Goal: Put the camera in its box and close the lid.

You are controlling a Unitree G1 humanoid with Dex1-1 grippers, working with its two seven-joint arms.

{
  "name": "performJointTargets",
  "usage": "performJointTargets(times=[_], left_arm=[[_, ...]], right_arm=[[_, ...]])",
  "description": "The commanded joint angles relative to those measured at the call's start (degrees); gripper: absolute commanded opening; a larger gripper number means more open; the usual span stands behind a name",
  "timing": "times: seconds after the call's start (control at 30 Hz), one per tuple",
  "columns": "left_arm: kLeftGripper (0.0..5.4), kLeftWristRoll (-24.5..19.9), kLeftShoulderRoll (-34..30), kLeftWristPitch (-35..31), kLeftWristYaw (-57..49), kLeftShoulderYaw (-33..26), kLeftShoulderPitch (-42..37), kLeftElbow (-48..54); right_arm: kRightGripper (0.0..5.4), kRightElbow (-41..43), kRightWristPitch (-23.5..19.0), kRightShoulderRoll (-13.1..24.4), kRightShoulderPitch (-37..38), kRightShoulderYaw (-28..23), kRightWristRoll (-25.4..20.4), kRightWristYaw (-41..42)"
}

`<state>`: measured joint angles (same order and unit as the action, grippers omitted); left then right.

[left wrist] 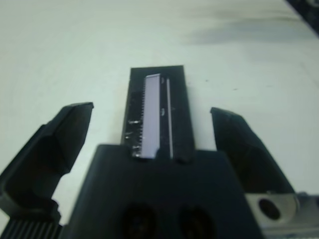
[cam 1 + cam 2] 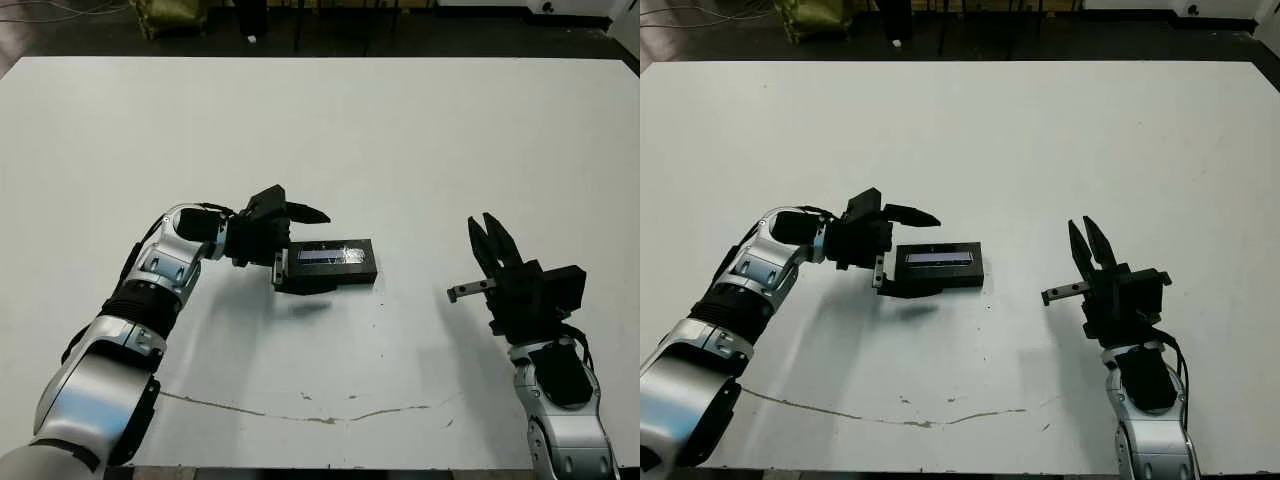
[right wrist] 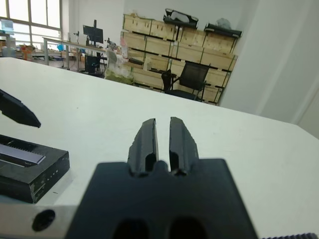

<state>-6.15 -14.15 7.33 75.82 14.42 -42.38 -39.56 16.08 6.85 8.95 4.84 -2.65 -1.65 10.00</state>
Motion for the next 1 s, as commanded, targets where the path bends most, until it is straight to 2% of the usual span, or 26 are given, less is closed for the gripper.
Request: performJointTargets(times=[0.03, 0.17, 0.37, 0.47, 0.53, 0.67, 0.73, 0.8, 0.9, 1.0], left_arm=[[5.38, -0.03, -1.37, 0.48, 1.5, 0.02, 0.71, 0.65], [5.38, -0.76, -1.44, 0.68, 2.49, -0.27, 0.9, 1.21], [5.38, -2.09, -1.1, -1.99, -1.78, -2.04, 3.18, 6.0], [5.38, -3.59, 1.59, -4.82, -12.2, -5.27, 7.57, 12.2], [5.29, -2.64, 5.11, -6.08, -24.22, -7.4, 12.28, 18.48], [4.51, 3.64, 9.93, -3.08, -42.96, -7.71, 19.48, 27.46], [4.03, 7.19, 10.24, -1.35, -47.83, -6.35, 21.97, 31.22], [3.54, 9.35, 10.55, -2.57, -50.87, -4.92, 24.4, 35.47], [2.78, 9.67, 12.03, -6.84, -54.08, -3.42, 27.46, 40.11], [2.03, 7.23, 14.55, -12.89, -56.14, -2.34, 30.14, 43.45]], right_arm=[[0.0, 0.11, -0.59, 0.01, 0.84, -0.14, 0.33, -0.61], [0.0, -0.98, 1.26, 0.02, 0.66, -0.37, 0.07, -0.51], [0.0, -0.15, 0.51, -0.2, 1.01, -0.22, 0.43, -1.15], [0.0, -0.58, 1.37, -0.06, 0.95, -0.03, 0.85, -1.22], [0.0, -0.67, 1.57, -0.08, 0.91, 0.17, 1.04, -1.28], [0.0, -0.18, 0.5, -0.48, 1.05, 0.52, 0.65, -1.43], [0.0, -0.3, 0.66, -0.72, 1.06, 0.64, 0.77, -1.75], [0.0, -0.14, 0.37, -0.89, 1.14, 0.68, 0.68, -1.88], [0.0, 0.25, -0.04, -1.02, 1.26, 0.78, 1.19, -2.19], [0.0, 1.46, -1.1, -1.2, 1.66, 1.03, 1.7, -2.74]])
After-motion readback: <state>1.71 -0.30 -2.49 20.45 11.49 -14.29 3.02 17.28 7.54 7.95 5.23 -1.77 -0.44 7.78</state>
